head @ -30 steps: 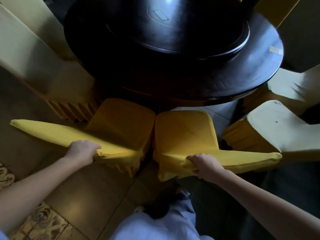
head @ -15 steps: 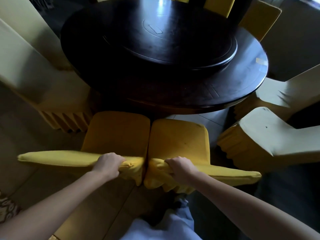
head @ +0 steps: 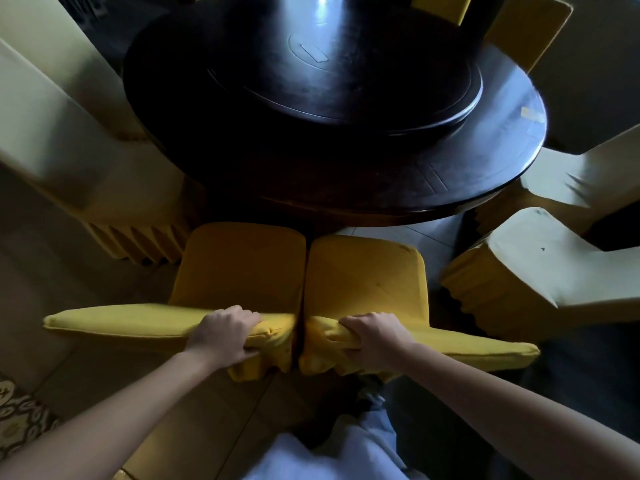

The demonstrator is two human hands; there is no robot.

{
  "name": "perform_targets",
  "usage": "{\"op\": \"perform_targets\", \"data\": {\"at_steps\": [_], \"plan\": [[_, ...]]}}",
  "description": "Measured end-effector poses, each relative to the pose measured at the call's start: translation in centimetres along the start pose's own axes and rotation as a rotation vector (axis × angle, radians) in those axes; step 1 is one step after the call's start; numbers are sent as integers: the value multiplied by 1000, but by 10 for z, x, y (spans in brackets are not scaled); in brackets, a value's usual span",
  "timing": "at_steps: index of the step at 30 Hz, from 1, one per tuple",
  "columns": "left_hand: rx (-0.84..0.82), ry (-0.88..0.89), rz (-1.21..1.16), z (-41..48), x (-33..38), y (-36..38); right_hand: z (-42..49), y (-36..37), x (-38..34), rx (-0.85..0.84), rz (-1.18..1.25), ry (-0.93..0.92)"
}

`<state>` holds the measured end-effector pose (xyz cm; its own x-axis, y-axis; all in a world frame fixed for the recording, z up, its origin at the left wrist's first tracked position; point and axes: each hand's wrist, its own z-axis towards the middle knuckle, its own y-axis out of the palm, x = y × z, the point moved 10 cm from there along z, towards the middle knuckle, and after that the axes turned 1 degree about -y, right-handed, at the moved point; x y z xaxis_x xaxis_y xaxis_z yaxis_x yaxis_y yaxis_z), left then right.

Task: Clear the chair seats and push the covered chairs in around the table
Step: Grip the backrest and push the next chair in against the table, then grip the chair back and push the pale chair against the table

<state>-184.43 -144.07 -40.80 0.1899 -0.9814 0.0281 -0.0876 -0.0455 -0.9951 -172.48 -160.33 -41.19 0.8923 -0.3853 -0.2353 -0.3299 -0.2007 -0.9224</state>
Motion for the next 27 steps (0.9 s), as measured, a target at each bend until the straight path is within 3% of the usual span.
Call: {"op": "perform_targets", "data": {"at_steps": [8,14,21,27], "plan": [[127,86,13,3,4,-2,-2,-6,0,57,3,-15],[122,-43,-172,-1,-1,-7,-7,-10,-4,100,-7,8],[-20,-326,-219,-6,-9,3,-13,-9,1,134,35,65],[-80,-208,-239,7,57,-2,-47,-19,18,235,306,61]]}}
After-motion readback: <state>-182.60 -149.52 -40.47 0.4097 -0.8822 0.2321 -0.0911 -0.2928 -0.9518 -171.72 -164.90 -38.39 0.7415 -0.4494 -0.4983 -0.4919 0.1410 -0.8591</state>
